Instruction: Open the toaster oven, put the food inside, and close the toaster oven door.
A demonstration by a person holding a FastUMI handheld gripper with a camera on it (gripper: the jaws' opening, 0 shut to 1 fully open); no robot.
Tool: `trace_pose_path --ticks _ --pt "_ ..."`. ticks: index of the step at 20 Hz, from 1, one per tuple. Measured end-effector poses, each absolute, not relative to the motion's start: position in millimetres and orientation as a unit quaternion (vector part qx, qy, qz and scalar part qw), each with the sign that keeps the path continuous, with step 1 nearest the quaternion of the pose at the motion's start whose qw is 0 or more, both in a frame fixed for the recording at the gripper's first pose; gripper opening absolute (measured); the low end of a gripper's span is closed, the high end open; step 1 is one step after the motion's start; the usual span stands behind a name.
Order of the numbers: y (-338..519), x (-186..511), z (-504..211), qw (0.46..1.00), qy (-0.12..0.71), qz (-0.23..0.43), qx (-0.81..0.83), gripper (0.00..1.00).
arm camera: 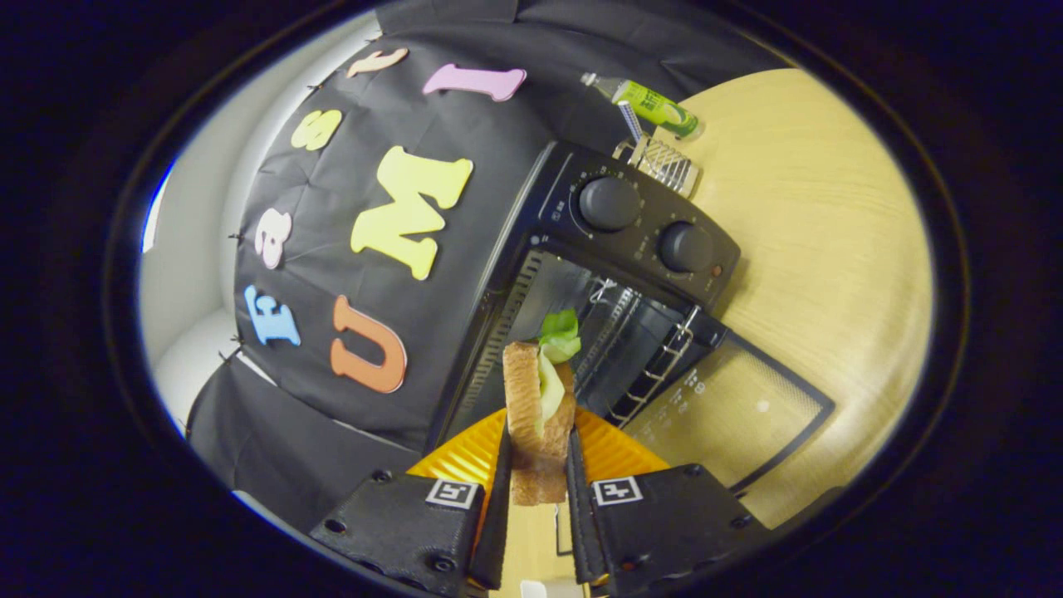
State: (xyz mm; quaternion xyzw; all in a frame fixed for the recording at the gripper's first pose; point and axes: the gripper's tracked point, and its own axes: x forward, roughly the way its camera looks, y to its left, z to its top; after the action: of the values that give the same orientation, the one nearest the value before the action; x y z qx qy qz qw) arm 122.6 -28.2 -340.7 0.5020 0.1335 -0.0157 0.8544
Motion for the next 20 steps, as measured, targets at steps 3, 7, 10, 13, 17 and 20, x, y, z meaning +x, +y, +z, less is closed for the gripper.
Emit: trace_pose_path --ticks 3,7,10,13,17,20 --pt "-39 147 -350 0.853 0.121 -0.056 0.504 0.37" --pt "-34 174 -367 0.836 0.129 -0.076 0.527 0.37" --pt "-31 192 -370 0.839 0.129 -0.088 0.521 0.37" --pt "-29 200 -372 0.848 0.134 -0.098 0.503 0.37" --pt "-19 202 -381 0.846 0.157 -0.088 0.501 0.39" --pt "-10 200 -382 0.849 0.185 -0.071 0.490 0.41"
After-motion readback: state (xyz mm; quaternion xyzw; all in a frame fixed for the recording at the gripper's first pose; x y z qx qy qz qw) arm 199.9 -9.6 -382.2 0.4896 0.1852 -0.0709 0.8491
